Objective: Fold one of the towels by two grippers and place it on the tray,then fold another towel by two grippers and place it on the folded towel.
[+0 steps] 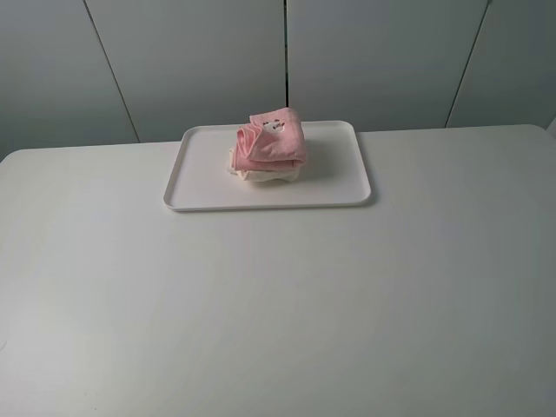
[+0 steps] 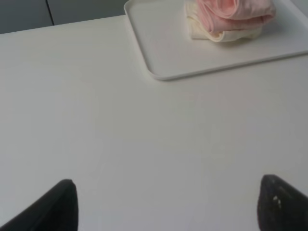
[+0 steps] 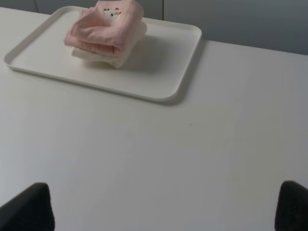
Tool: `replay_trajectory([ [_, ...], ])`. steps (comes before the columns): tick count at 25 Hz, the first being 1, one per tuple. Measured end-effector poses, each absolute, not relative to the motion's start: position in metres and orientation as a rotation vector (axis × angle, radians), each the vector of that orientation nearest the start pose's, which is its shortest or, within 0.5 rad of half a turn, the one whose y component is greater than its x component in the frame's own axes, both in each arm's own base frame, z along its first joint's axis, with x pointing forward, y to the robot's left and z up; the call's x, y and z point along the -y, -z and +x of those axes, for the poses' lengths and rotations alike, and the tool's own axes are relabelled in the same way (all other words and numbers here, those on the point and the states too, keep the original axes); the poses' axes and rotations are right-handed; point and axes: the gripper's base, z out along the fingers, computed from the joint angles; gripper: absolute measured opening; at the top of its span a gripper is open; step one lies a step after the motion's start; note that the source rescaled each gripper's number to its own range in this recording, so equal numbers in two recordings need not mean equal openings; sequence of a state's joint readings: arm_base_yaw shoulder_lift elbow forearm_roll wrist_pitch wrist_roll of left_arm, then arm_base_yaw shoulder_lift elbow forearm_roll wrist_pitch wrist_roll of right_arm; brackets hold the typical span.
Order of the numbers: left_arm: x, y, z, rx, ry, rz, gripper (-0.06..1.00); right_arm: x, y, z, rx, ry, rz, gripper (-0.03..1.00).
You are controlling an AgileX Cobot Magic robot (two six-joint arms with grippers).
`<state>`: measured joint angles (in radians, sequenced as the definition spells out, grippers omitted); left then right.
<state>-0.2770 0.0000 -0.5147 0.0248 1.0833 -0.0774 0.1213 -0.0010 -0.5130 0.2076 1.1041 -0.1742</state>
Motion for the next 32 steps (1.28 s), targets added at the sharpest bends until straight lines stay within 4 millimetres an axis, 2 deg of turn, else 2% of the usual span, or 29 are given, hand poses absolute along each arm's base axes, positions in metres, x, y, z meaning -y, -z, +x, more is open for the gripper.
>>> replay_trajectory([
  [6,-0.0023,-0.2795,-0.0074,-2.053,0.076,0.006,0.97,-0.0176,-0.2790,-0.0096,-2.048,-0.159,-0.202,1.00],
  [11,-0.0010,-0.2795,-0.0077,-2.046,-0.028,-0.165,0.97,-0.0178,-0.2790,-0.0093,-2.049,-0.149,-0.186,1.00],
  [32,-0.0009,-0.2795,-0.0077,-2.044,-0.039,-0.181,0.97,-0.0180,-0.2790,-0.0093,-2.048,-0.152,-0.188,1.00],
])
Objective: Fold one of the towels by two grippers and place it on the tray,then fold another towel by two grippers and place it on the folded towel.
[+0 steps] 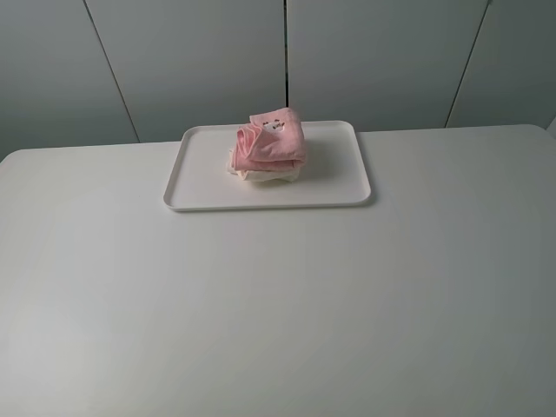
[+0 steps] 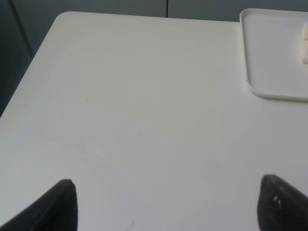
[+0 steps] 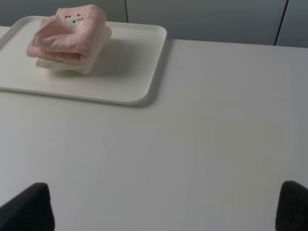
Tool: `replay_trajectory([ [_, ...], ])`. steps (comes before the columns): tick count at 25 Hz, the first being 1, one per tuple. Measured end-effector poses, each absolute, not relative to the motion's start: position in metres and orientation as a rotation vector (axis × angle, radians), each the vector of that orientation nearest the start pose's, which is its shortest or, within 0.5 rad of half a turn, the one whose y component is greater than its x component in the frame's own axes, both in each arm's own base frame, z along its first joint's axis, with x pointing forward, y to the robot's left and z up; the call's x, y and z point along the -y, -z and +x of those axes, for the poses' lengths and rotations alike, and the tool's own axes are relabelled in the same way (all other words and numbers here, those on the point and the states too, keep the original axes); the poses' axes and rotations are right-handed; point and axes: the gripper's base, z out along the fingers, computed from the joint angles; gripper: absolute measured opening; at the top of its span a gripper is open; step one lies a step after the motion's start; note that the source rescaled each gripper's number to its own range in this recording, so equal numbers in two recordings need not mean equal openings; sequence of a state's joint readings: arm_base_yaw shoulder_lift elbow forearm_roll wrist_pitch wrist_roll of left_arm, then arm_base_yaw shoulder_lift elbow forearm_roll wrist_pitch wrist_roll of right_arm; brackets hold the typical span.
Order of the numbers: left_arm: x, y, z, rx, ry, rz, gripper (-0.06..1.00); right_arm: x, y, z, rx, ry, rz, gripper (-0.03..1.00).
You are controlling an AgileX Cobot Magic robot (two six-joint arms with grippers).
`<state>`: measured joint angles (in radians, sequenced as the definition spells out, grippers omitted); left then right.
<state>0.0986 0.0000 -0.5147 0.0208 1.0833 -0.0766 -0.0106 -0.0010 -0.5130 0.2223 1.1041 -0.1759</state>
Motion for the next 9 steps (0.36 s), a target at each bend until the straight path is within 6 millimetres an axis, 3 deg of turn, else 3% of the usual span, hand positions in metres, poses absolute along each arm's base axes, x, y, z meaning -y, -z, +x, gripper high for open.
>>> replay_trajectory([
  [9,-0.0009,-0.2795,-0.0077,-2.044,-0.039,-0.181,0.97,-0.0180,-0.2790,-0.0093,-2.048,-0.152,-0.188,1.00],
])
